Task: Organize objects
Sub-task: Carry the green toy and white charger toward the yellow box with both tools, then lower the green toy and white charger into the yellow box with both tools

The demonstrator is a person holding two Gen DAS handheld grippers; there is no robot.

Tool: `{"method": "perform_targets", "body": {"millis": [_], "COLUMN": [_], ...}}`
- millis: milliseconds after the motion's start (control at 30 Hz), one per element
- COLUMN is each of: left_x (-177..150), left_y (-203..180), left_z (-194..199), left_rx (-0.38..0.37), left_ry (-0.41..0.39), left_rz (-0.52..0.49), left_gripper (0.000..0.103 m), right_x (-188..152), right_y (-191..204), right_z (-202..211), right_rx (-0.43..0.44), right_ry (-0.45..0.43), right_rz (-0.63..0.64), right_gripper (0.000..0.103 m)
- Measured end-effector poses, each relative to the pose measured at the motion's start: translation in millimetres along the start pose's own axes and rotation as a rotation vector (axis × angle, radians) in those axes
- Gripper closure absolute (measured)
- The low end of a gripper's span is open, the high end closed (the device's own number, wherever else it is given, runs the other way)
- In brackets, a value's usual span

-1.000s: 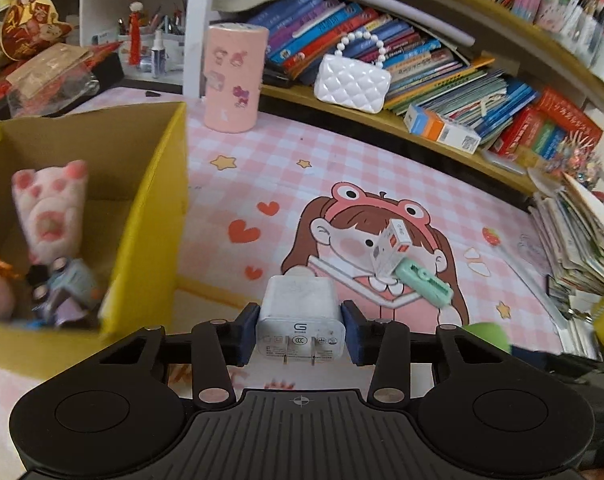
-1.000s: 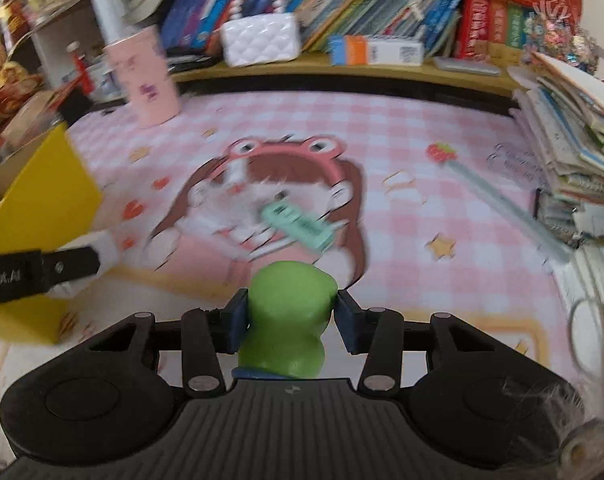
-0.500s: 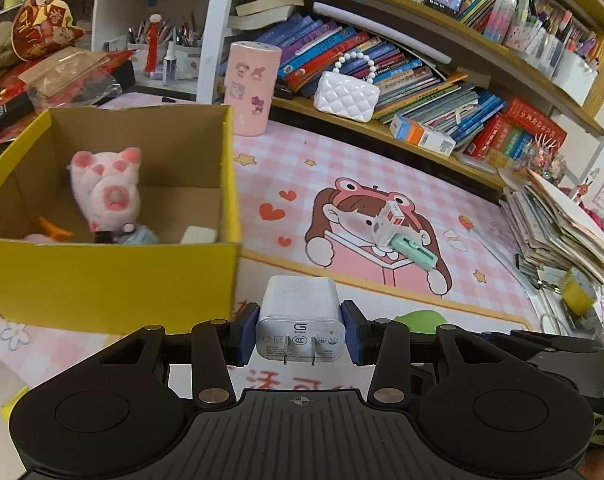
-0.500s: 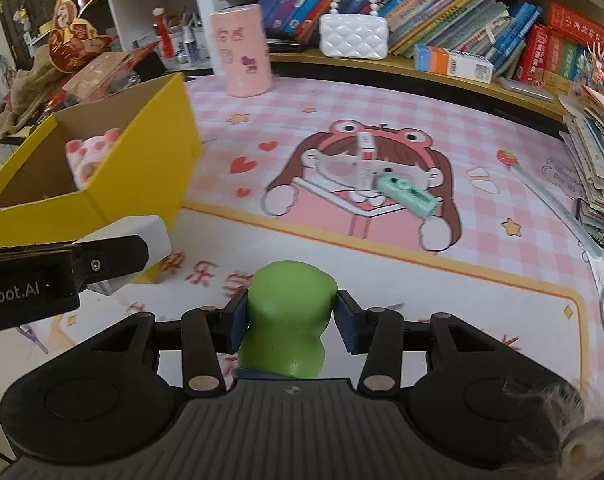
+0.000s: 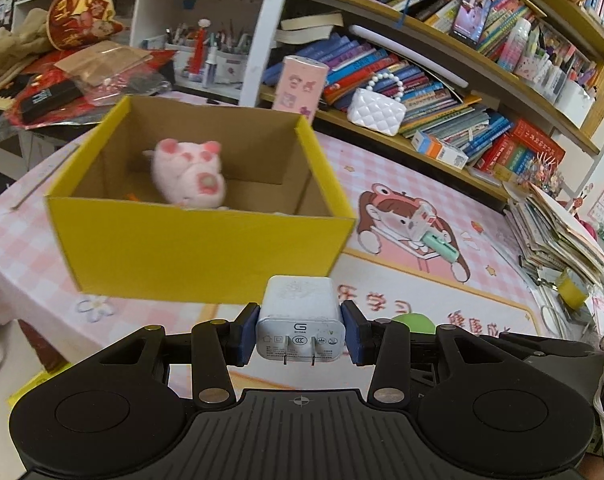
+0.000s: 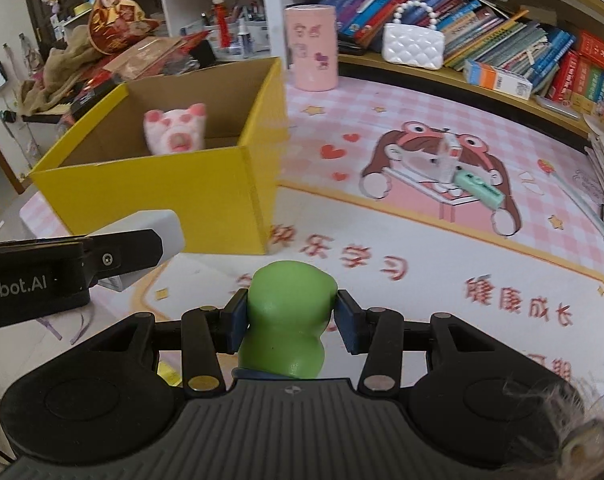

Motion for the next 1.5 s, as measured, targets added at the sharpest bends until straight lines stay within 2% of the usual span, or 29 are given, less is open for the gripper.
{"method": "perform_targets", "body": {"millis": [600, 1067, 1167, 1300, 1500], "left_x": [-11, -7, 3, 27, 72], "left_y": [80, 98, 96, 91, 83], "left_z": [58, 81, 80, 80, 73], "left_rx": [0.053, 0.047, 0.037, 0.045, 0.061], "left_ry": [-0.036, -0.081, -0.097, -0.158, -0.240], "left_rz": [0.067, 0.086, 0.088, 0.060, 0.038], "left_gripper": [0.061, 0.061, 0.061, 0.061, 0.061], "right_x": [-14, -13, -5, 15, 73], "right_y": [95, 123, 119, 109, 91], "right_z": [15, 29, 30, 33, 44], "right_rx": [0.065, 0.066, 0.055, 0.053, 0.009], "right_ry": [-0.014, -0.038, -0.056, -0.099, -0.267], "right_rz": [0.048, 0.088, 0.094, 0.064, 0.047], "right_gripper": [0.060, 0.060, 0.060, 0.060, 0.060]}}
Point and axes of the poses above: each gripper's, at about its wrist camera, not at the fingertips, and z roughly against the way its jaws point, y to its left, x to its top, the point moved 9 cm from there along -z, roughly the way its jaws point, and after that the axes turned 9 degrees about z, right-handed, at the moved point
